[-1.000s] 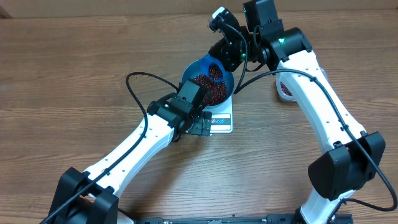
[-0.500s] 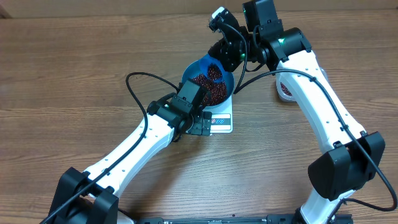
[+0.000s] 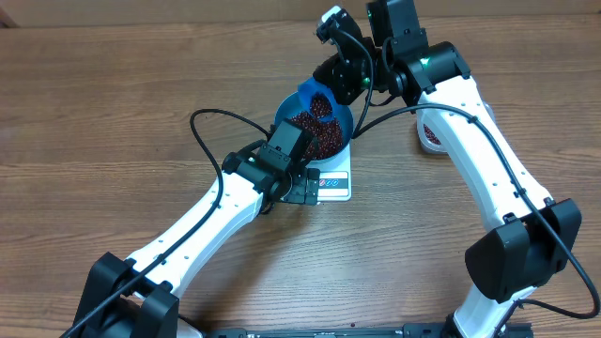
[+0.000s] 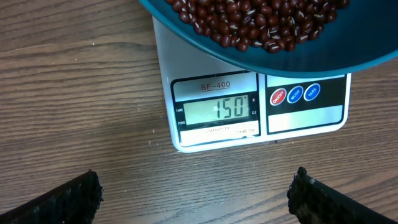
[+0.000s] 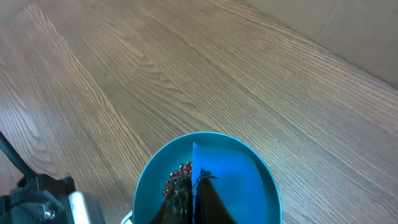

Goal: Scoop item into bowl and weigh 150g on scale
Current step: 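Tilt the blue scoop slowly to trickle beans into the teal bowl, then move the blue scoop right back to the bean container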

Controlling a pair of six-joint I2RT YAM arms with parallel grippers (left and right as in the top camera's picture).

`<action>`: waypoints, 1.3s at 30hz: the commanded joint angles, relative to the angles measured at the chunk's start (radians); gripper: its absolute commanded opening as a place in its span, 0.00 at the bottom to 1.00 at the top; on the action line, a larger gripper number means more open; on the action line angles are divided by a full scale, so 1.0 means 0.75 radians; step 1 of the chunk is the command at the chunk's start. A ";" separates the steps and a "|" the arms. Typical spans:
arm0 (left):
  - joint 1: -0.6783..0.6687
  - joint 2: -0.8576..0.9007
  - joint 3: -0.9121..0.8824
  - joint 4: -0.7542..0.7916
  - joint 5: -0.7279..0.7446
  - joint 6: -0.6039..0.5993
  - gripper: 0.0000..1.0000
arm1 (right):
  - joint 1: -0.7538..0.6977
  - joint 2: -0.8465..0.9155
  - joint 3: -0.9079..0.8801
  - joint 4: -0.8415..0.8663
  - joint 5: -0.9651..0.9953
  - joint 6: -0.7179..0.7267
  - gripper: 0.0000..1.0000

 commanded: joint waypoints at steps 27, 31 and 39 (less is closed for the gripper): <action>0.005 -0.011 -0.007 0.004 0.007 -0.019 1.00 | -0.842 -0.050 0.044 -0.140 -0.574 0.687 0.04; 0.005 -0.011 -0.007 0.004 0.007 -0.018 0.99 | -0.967 -0.050 0.032 -0.187 -0.480 0.688 0.04; 0.005 -0.011 -0.007 0.004 0.007 -0.019 1.00 | -1.066 -0.045 -0.050 -0.255 -0.205 0.687 0.04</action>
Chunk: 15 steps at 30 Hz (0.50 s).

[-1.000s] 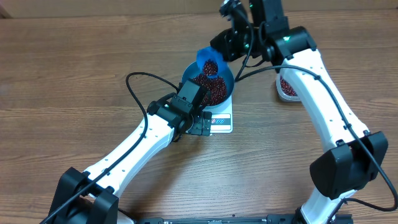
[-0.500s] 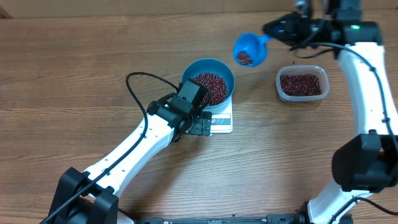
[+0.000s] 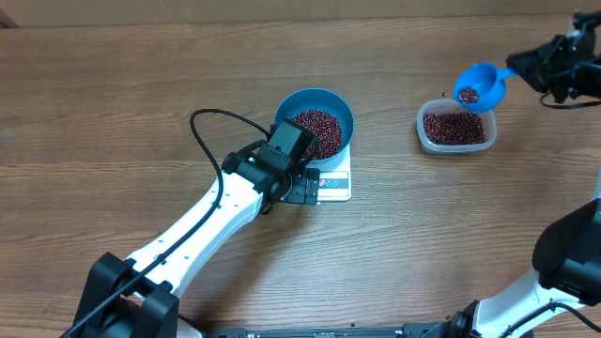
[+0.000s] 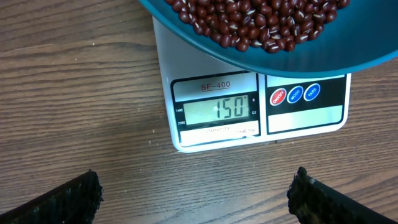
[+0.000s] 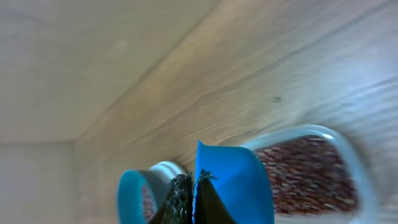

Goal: Scoop item into bowl and weigh 150g on scale
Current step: 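Move the blue scoop right back to the bean container, then lower the blue scoop into the container and set it down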

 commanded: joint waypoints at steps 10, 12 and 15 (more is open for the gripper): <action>0.005 -0.011 -0.007 0.004 0.007 -0.018 0.99 | 0.018 -0.045 -0.225 0.087 0.200 0.000 0.04; 0.005 -0.011 -0.007 0.003 0.007 -0.018 1.00 | 0.031 -0.045 -0.280 0.129 0.200 0.000 0.04; 0.005 -0.011 -0.007 0.004 0.007 -0.018 0.99 | 0.049 -0.045 -0.332 0.180 0.198 0.000 0.04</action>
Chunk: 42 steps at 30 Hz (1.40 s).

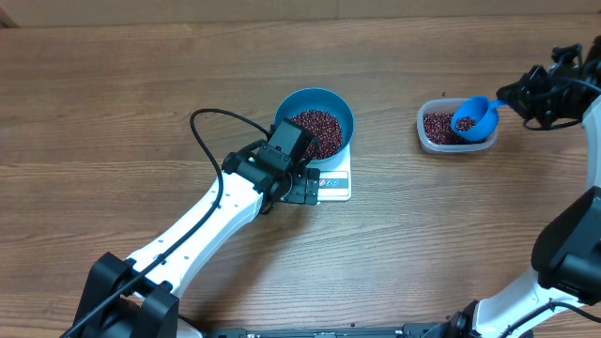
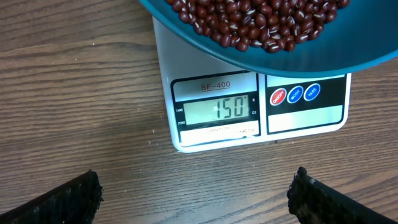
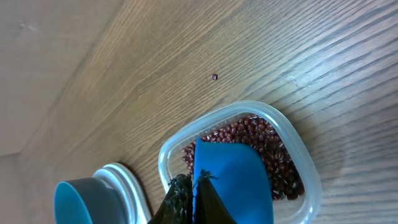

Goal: Scoop item into bowl and weigh 150g on scale
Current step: 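Lower the blue scoop into the container and set it down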

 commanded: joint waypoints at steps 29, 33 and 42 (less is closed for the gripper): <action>0.005 -0.011 -0.007 0.003 0.007 -0.018 1.00 | 0.108 -0.044 -0.183 0.173 0.130 0.001 0.72; 0.005 -0.011 -0.007 0.003 0.007 -0.019 1.00 | 0.108 -0.044 -0.183 0.174 0.168 0.001 0.91; 0.005 -0.011 -0.007 0.004 0.007 -0.019 1.00 | 0.108 -0.044 -0.183 0.183 0.450 0.001 0.94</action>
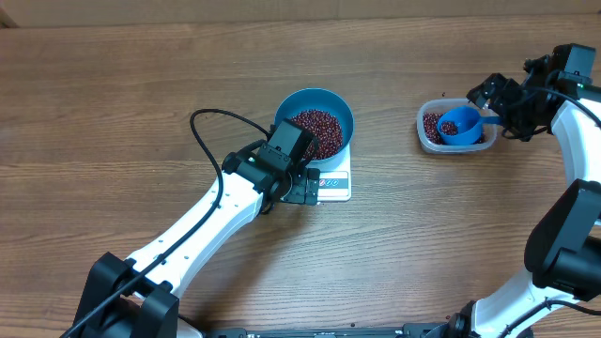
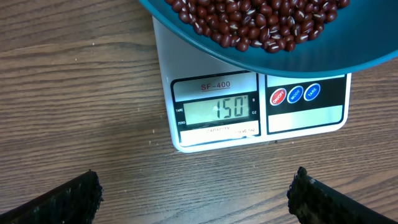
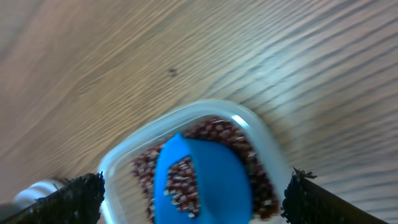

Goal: Scoop item into bowl and weigh 150g on scale
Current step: 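Lower the blue scoop into the container and set it down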

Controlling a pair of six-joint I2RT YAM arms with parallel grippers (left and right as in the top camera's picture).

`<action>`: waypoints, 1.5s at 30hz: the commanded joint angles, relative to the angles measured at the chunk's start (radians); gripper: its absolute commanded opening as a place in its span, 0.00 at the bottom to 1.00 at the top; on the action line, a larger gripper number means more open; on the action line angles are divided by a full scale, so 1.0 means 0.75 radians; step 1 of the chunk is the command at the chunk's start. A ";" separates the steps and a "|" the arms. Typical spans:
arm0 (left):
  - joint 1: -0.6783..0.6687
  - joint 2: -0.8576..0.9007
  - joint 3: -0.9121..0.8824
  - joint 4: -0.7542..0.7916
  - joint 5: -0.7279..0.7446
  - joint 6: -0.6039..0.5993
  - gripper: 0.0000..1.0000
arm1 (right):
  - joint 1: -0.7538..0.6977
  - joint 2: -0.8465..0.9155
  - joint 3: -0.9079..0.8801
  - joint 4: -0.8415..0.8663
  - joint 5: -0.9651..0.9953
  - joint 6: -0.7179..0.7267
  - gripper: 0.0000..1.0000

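Observation:
A blue bowl (image 1: 315, 120) of red beans stands on the white scale (image 1: 333, 184), whose display (image 2: 217, 109) reads 150. My left gripper (image 2: 196, 190) is open just in front of the scale, nothing between its fingers. The blue scoop (image 1: 461, 124) lies in the clear tub (image 1: 454, 129) of beans at the right, with some beans in it (image 3: 202, 183). My right gripper (image 3: 194, 194) is open around the scoop, fingers wide apart, next to the tub's right side (image 1: 498, 101).
A black cable (image 1: 211, 127) loops on the table left of the bowl. One loose bean (image 3: 173, 72) lies on the wood beyond the tub. The right arm (image 1: 577, 122) runs down the table's right edge.
My right gripper was shut on the scoop's handle over the tub. Now it is open and the scoop lies in the tub. The left arm, bowl and scale reading are unchanged.
My right gripper held the scoop over the bowl on the scale, reading 150. Then it held the scoop above the tub at the right, then low in the tub. Now the scoop rests in the tub and the gripper is open. The left gripper stayed put.

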 commanded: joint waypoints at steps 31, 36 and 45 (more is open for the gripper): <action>0.005 -0.011 -0.007 0.004 0.007 -0.019 1.00 | -0.003 -0.040 -0.006 -0.094 0.573 0.078 1.00; 0.005 -0.011 -0.007 0.004 0.007 -0.018 0.99 | -0.003 -0.040 -0.012 -0.094 0.629 0.137 1.00; 0.005 -0.011 -0.007 0.004 0.007 -0.019 0.99 | -0.003 -0.040 -0.079 0.004 0.629 0.136 1.00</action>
